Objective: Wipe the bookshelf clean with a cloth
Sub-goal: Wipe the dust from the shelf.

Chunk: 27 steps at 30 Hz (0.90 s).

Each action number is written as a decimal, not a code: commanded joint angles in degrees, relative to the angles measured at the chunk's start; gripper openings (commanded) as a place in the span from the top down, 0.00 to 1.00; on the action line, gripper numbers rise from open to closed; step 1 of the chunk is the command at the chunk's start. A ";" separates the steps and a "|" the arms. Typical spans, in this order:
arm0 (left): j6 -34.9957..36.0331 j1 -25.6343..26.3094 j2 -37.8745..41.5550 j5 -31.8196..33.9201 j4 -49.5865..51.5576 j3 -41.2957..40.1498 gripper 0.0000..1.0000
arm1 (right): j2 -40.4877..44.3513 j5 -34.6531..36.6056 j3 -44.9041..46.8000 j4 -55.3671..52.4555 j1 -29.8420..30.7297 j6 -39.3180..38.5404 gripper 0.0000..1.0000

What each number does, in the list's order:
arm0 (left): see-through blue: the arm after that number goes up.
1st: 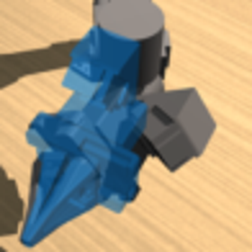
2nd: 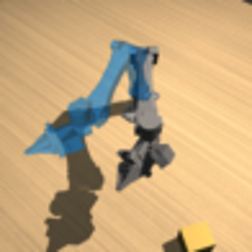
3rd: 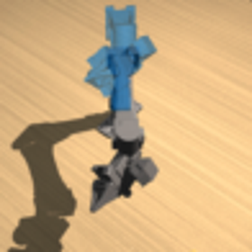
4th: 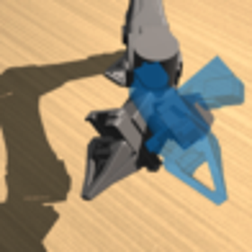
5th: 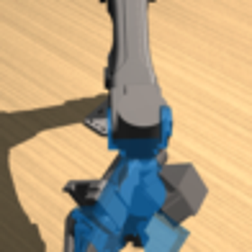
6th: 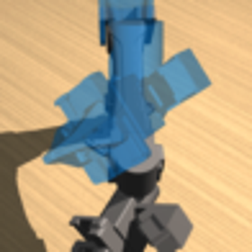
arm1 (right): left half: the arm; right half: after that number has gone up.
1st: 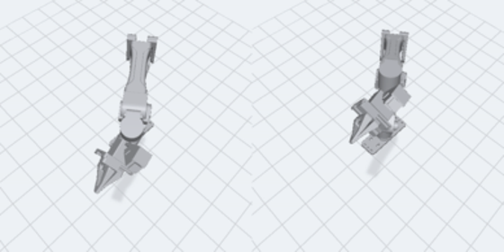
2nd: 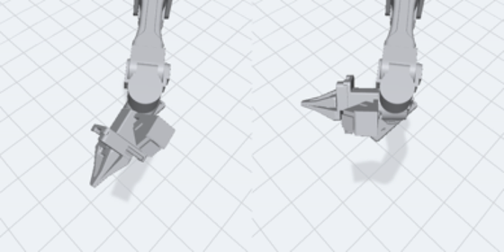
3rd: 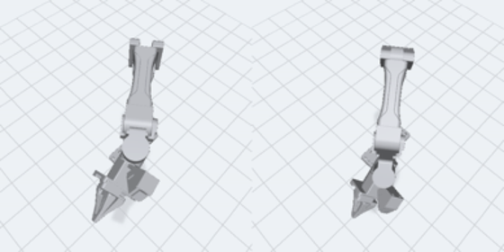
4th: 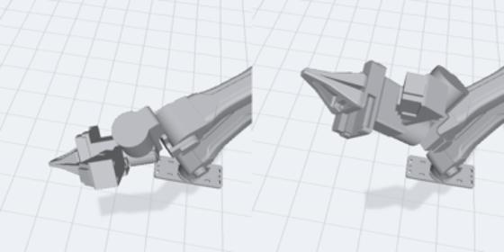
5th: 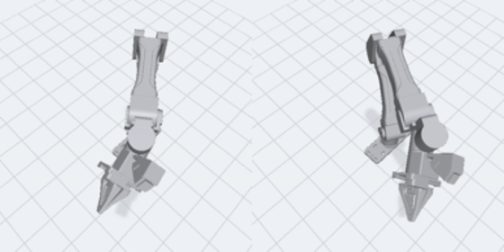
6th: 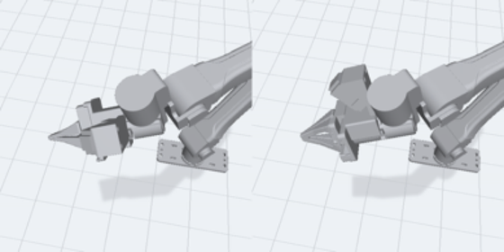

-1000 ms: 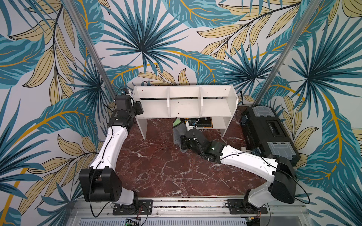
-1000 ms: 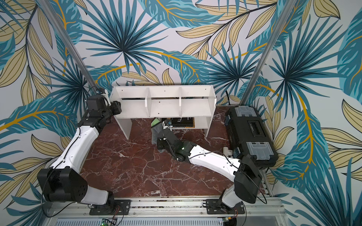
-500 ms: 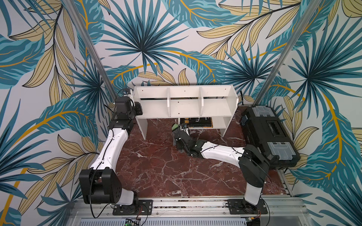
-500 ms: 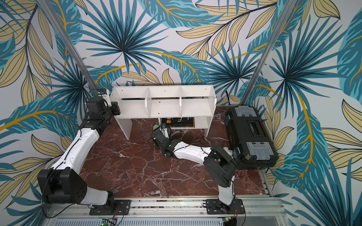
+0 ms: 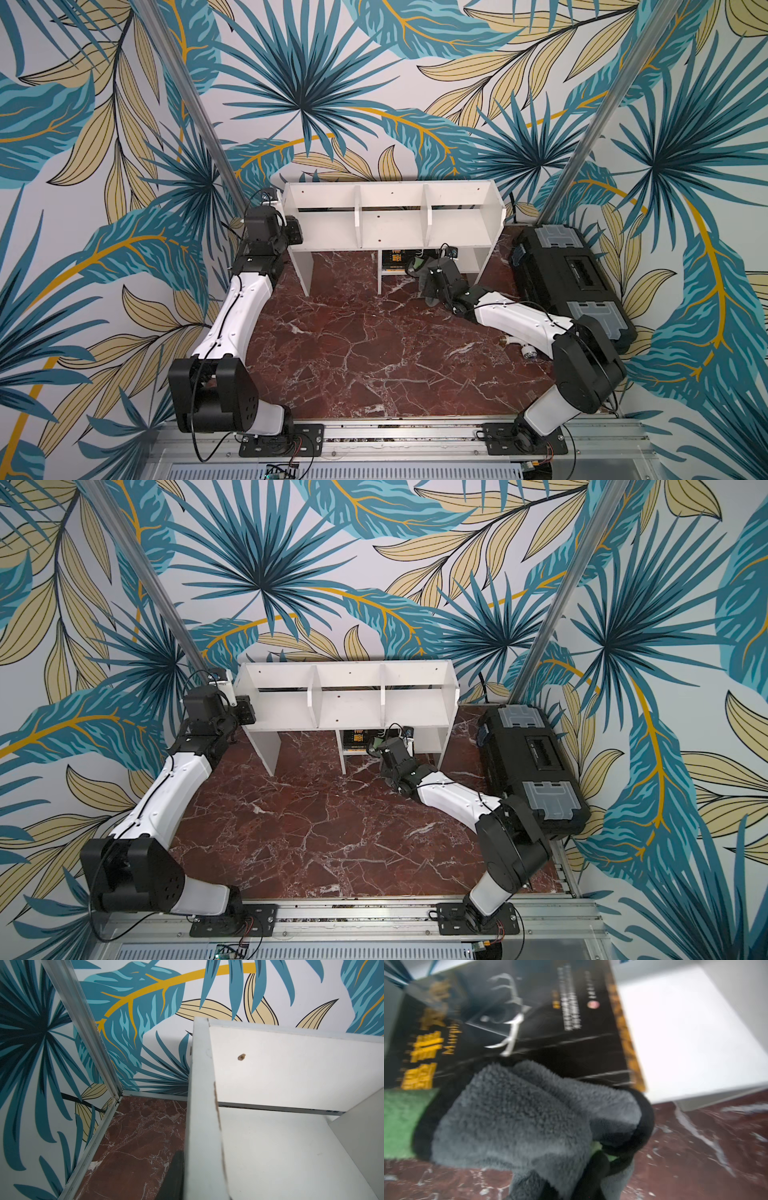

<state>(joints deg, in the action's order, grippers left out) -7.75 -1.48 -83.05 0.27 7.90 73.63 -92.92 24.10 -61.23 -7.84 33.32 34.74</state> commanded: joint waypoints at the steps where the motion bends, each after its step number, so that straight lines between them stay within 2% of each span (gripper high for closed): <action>1: -6.13 -0.43 -3.23 -2.70 -0.16 -0.74 1.00 | -0.45 -2.95 0.15 -0.90 1.84 -2.02 1.00; 7: -6.29 -1.32 -4.87 -5.44 0.38 0.64 1.00 | -9.00 -5.38 -7.28 2.53 8.23 -1.06 1.00; 10: -6.67 -1.83 -4.97 -6.23 -0.24 0.20 1.00 | -13.84 -6.43 -12.70 2.57 9.30 0.48 1.00; 12: -6.56 -1.93 -5.01 -6.43 -0.37 -0.05 1.00 | -14.07 -4.33 -12.35 3.90 8.93 1.87 1.00; 19: -5.91 -1.96 -4.66 -6.24 -0.40 -0.41 1.00 | -2.88 -1.91 1.85 5.69 0.72 3.63 1.00; 23: -5.73 -2.08 -4.61 -6.06 -0.49 -0.43 1.00 | 5.45 1.29 9.90 1.79 -5.10 1.22 1.00; 27: -5.77 -2.30 -4.76 -6.19 -0.54 -0.37 1.00 | 11.17 2.77 12.58 -3.25 -11.57 -1.67 1.00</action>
<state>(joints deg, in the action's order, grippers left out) -6.81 -3.33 -85.14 -3.31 4.73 74.15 -84.51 23.94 -50.22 -7.35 24.16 35.46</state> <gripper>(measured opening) 0.185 0.089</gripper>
